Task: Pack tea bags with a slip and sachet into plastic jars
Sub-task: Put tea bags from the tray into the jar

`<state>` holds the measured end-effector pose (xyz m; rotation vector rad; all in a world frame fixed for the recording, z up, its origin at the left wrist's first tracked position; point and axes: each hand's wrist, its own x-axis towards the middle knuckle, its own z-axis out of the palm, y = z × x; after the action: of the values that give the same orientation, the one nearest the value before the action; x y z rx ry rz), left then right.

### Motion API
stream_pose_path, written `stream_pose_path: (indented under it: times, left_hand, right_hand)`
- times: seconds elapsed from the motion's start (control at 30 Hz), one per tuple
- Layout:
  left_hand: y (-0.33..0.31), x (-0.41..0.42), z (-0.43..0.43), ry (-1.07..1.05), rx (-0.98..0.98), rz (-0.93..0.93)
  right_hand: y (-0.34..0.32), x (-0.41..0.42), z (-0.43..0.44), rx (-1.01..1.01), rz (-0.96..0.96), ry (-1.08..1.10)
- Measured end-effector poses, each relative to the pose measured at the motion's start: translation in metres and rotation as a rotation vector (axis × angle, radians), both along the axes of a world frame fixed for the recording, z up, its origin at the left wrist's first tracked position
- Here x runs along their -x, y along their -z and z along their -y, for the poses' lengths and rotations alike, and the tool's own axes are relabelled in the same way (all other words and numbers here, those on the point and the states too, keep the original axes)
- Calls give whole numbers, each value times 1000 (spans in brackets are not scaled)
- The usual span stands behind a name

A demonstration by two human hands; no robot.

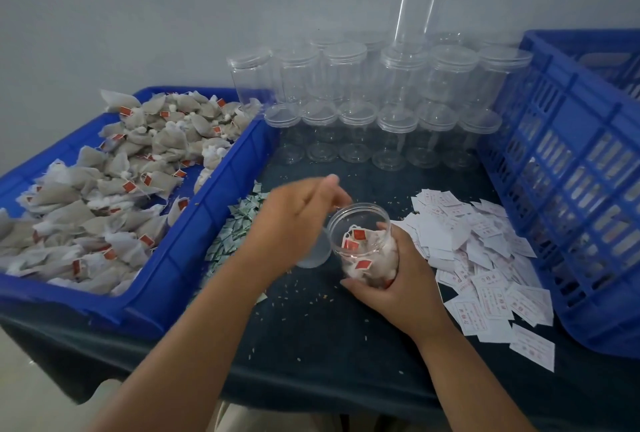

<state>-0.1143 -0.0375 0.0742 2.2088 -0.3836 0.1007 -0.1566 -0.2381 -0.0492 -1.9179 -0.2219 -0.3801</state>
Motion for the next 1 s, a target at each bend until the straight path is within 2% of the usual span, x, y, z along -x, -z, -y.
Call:
stream_pose_path:
  times: [0.07, 0.13, 0.2, 0.33, 0.4, 0.63, 0.73, 0.8, 0.87, 0.93, 1.0]
  left_hand:
    - [12, -22, -23, -127, -158, 4]
    - [32, -45, -44, -175, -422, -97]
    - [52, -61, -56, -216, -606, -158]
    - [79, -82, -57, -287, -701, -141]
    - [88, -88, -57, -327, -660, -126]
    - [85, -76, -53, -417, -254, 15]
    - [51, -60, -38, -328, 19, 38]
    - [23, -44, -24, -142, 140, 21]
    - [5, -30, -9, 65, 66, 48]
    - [-2, -24, 7, 177, -114, 66]
    - [-3, -23, 23, 232, -297, -31]
  right_hand:
    - [0, 1, 0, 9, -15, 23]
    - [1, 1, 1, 5, -28, 46]
    - [2, 1, 2, -23, -48, 60]
    - [3, 0, 3, -72, -78, 81]
    - [3, -2, 3, -79, -83, 92]
    - [2, -4, 2, -88, -107, 89]
    - [0, -4, 2, -69, -94, 82]
    - [0, -3, 2, -51, -75, 76]
    - [0, -3, 2, -39, -50, 58]
    - [-2, -1, 2, -36, -21, 43]
    - [-3, 0, 2, -33, 16, 39]
